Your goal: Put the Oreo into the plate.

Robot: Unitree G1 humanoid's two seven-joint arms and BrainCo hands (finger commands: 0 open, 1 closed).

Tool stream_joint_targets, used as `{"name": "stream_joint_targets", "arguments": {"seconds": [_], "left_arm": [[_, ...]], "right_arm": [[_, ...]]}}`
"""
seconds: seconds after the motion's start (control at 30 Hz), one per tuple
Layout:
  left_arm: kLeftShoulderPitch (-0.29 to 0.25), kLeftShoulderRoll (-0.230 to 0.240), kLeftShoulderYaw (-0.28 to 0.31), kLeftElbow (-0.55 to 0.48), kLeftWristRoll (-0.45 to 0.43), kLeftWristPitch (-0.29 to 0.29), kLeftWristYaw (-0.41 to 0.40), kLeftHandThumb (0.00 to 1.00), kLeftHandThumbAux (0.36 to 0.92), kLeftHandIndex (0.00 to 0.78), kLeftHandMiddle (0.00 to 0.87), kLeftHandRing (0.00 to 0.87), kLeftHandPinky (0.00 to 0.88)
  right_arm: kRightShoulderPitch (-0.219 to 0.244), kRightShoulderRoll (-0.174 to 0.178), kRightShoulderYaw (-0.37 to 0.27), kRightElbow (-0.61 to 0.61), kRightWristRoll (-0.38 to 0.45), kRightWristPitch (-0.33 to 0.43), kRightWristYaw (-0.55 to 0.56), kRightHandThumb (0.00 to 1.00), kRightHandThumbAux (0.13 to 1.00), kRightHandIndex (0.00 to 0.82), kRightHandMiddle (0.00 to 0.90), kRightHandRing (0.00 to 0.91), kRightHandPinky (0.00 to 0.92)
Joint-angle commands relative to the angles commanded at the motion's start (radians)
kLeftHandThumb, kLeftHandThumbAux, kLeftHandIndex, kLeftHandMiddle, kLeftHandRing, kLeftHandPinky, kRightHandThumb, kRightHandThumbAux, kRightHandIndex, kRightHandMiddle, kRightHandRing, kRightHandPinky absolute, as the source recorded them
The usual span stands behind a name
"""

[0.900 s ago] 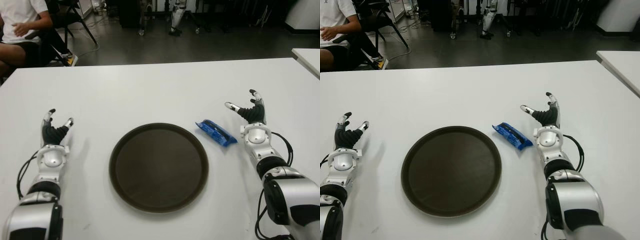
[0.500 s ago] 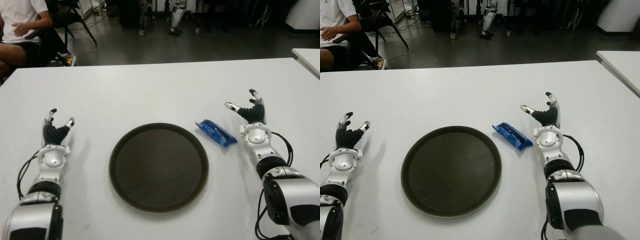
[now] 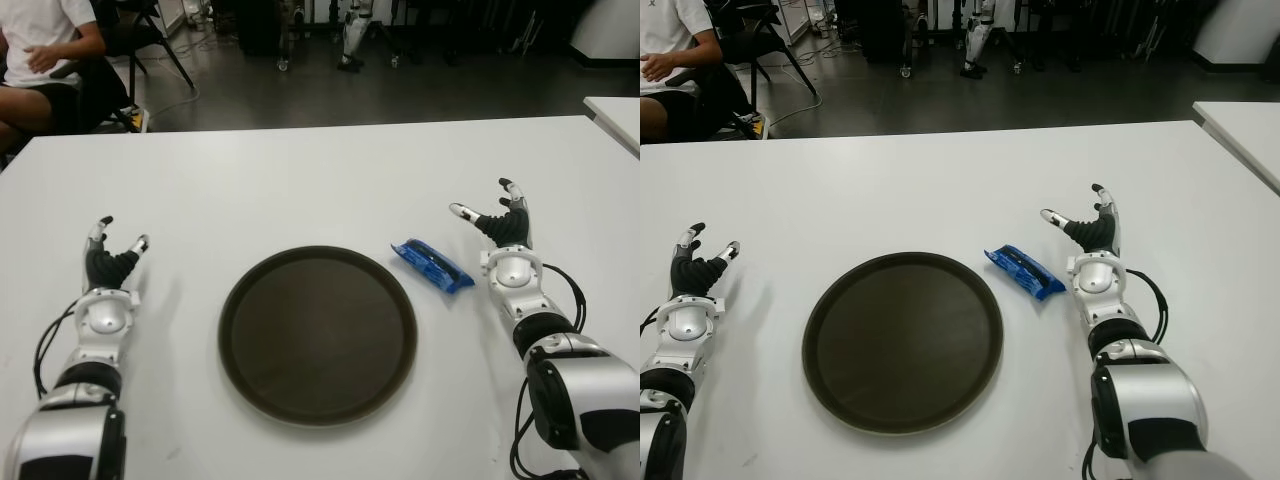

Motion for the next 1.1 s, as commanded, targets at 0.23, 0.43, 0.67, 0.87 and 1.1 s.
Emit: {"name": "stream_joint_targets", "arguments": {"seconds": [0.23, 0.43, 0.67, 0.87, 1.1], "left_arm": [[-0.001, 0.005, -0.009, 0.002, 0.014, 0.008, 0.008, 0.0, 0.661, 0.016, 0.004, 0.0, 0.006], [-0.004, 0.0, 0.007, 0.005, -0.007, 0.008, -0.005, 0.0, 0.655, 0.005, 0.001, 0.0, 0.01], [-0.006, 0.002, 0.01, 0.009, -0.01, 0.013, -0.012, 0.0, 0.659, 0.012, 0.004, 0.0, 0.008], [-0.004, 0.003, 0.005, 0.005, -0.005, 0.009, -0.018, 0.0, 0.657, 0.009, 0.001, 0.0, 0.009], [-0.005, 0.004, 0.005, 0.002, -0.006, 0.008, -0.021, 0.0, 0.644, 0.01, 0.002, 0.0, 0.002]], "right_arm": [[0.0, -0.001, 0.005, 0.0, -0.004, 0.0, -0.005, 0.0, 0.735, 0.125, 0.098, 0.112, 0.118], [0.0, 0.0, 0.003, -0.001, -0.001, -0.007, -0.004, 0.0, 0.736, 0.13, 0.101, 0.114, 0.112], [0.001, 0.001, 0.005, -0.003, -0.002, -0.007, -0.007, 0.0, 0.728, 0.141, 0.095, 0.105, 0.093], [-0.002, 0.002, 0.0, -0.003, 0.005, -0.002, 0.0, 0.0, 0.75, 0.146, 0.099, 0.106, 0.094], [-0.004, 0.002, -0.002, -0.001, 0.006, 0.003, 0.004, 0.0, 0.753, 0.132, 0.091, 0.093, 0.075]]}}
